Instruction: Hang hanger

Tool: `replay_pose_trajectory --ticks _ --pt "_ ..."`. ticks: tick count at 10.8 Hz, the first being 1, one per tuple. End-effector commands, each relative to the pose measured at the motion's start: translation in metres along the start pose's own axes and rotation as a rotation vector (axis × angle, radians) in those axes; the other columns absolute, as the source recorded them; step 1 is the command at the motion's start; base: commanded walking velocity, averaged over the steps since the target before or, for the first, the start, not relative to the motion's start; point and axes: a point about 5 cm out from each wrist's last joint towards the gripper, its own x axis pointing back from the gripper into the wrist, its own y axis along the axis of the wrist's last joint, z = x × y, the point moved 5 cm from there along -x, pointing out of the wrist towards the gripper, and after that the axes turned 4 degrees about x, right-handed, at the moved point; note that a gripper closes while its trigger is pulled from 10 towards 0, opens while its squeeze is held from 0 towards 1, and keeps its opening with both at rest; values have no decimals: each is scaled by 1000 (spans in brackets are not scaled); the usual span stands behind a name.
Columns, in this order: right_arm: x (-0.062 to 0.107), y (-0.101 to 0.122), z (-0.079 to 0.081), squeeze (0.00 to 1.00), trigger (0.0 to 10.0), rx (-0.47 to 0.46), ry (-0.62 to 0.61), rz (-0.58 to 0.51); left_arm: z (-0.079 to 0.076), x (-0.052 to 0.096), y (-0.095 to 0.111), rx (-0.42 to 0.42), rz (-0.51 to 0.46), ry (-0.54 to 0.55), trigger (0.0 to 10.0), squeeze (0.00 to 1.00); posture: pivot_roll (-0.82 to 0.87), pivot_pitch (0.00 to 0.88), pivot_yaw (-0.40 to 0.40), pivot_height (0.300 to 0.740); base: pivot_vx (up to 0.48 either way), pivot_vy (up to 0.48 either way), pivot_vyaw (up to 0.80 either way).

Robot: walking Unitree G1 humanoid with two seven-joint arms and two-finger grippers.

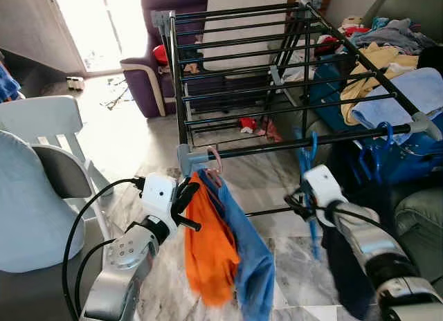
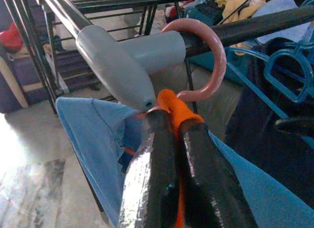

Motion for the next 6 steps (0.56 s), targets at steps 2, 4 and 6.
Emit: replay_pose_trajectory --ticks 2,4,6 --pt "-3 5 -7 0 3686 -9 -53 -3 1 -1 4 -17 -5 7 10000 0 -43 0 64 740 0 0 0" --pt "-3 2 -12 0 2941 -14 -95 15 0 -1 3 -14 -2 5 10000 0 -44 0 63 740 0 0 0" --pt "-2 0 -20 0 10000 -20 -130 21 0 -2 2 -13 -2 5 10000 0 -51 0 65 740 0 0 0"
